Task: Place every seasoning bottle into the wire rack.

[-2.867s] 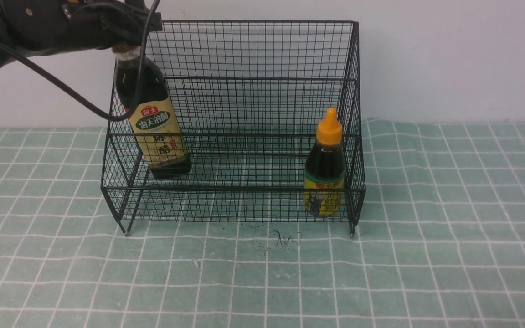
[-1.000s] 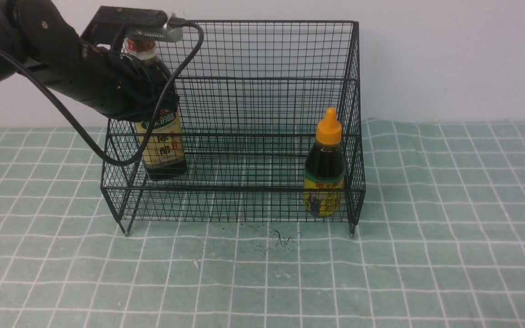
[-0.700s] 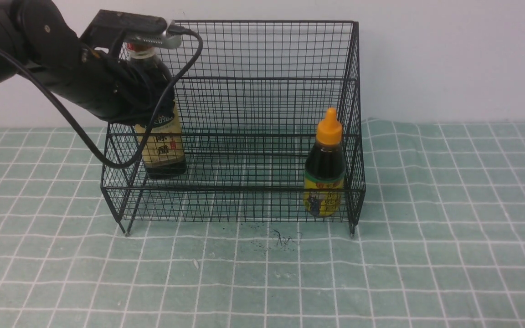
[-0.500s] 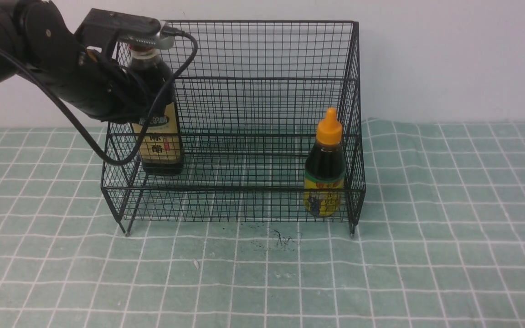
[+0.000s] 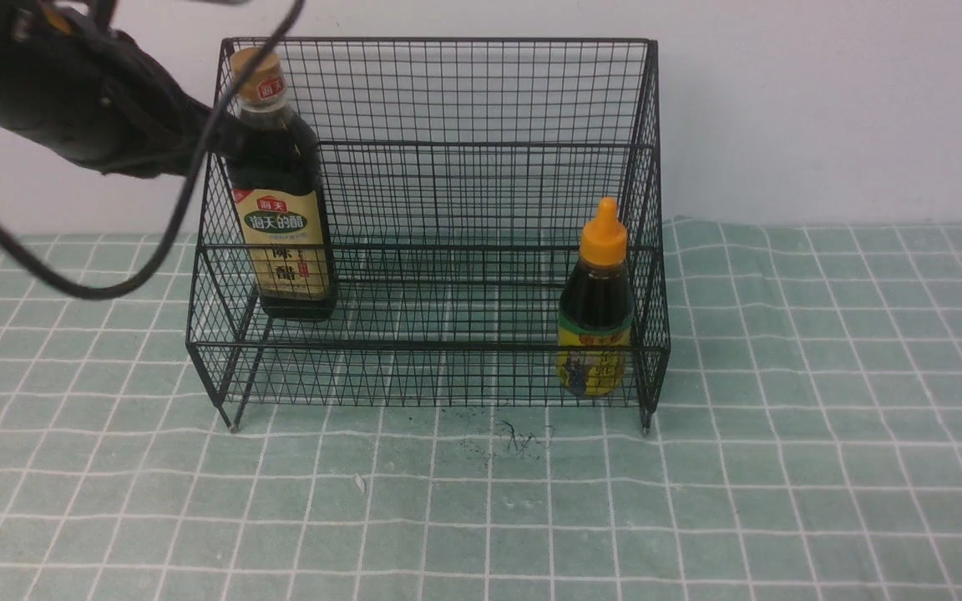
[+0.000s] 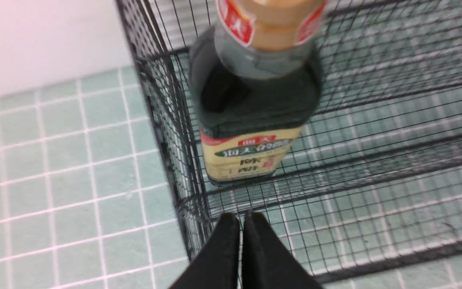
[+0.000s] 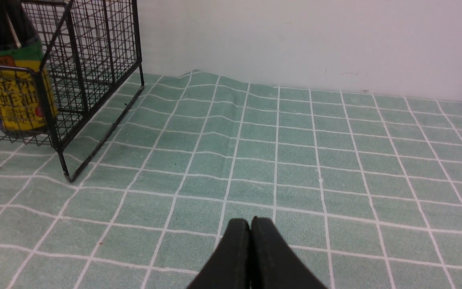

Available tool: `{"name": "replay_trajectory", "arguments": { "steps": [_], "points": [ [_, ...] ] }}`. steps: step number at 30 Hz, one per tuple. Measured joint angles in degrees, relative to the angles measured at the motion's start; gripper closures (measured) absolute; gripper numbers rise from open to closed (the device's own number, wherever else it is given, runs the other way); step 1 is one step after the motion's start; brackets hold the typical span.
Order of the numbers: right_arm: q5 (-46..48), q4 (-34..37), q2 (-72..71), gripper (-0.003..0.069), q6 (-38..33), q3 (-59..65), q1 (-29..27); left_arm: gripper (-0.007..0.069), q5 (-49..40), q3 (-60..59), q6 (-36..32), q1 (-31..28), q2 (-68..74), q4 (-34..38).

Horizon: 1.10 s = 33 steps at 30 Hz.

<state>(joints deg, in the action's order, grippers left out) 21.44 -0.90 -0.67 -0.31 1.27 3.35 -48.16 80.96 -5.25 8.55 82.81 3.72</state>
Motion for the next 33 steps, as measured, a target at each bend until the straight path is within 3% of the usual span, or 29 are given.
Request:
{"name": "replay_trajectory", "arguments": {
  "steps": [3, 14, 21, 33],
  "points": [
    [0.00, 0.00, 0.00, 0.0672, 0.00, 0.00, 0.00, 0.0631, 1.10, -4.40, 0.72, 0.00, -7.64, -0.07],
    [0.00, 0.00, 0.00, 0.0672, -0.10, 0.00, 0.00, 0.0631, 22.98, -37.26, 4.38, 0.00, -47.23, 0.14],
    [0.00, 0.00, 0.00, 0.0672, -0.10, 0.00, 0.00, 0.0631, 20.24, -43.59, 6.47, 0.00, -58.62, 0.09],
    [0.00, 0.00, 0.00, 0.0672, -0.10, 0.00, 0.00, 0.0631, 13.43, -43.76, 6.41, 0.00, -62.82, 0.14]
  ]
}}
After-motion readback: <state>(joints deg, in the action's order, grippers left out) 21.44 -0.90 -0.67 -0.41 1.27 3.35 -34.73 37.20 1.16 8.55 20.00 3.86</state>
